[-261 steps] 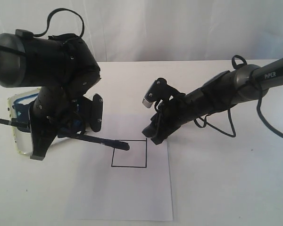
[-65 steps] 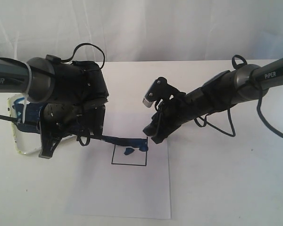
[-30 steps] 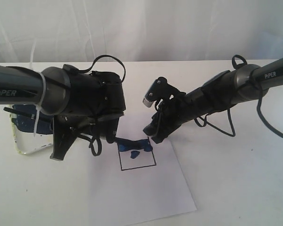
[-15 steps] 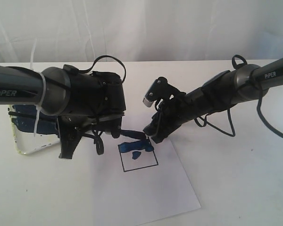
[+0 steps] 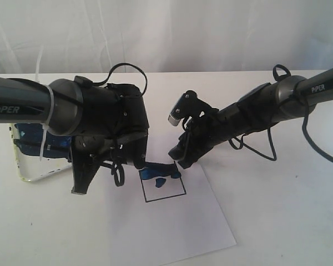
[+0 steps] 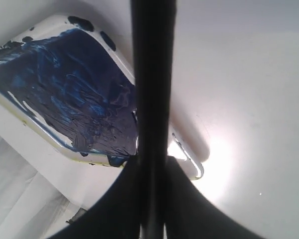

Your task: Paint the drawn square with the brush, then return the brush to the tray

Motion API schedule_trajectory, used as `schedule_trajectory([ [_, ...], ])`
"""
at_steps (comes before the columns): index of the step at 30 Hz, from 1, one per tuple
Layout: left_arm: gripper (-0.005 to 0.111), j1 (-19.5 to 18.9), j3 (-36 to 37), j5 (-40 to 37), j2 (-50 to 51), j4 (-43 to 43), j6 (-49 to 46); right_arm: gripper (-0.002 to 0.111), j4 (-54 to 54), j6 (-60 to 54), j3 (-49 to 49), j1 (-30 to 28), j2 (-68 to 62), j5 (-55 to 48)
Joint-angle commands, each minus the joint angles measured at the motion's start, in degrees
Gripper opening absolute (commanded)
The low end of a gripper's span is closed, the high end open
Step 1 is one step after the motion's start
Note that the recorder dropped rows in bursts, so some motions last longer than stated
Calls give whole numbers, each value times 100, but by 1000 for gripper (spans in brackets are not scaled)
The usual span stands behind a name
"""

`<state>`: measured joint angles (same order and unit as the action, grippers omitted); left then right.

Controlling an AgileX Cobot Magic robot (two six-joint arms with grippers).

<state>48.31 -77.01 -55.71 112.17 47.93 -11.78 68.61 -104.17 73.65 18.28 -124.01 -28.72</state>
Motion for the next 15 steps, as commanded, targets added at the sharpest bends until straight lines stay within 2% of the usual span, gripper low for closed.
schedule_trajectory([
  [1, 0, 35, 24, -92, -75, -62, -17, 51, -146, -28, -10, -8, -78, 219],
  [15, 0, 35, 24, 27, -75, -429, -374, 51, -146, -28, -10, -8, -78, 234],
])
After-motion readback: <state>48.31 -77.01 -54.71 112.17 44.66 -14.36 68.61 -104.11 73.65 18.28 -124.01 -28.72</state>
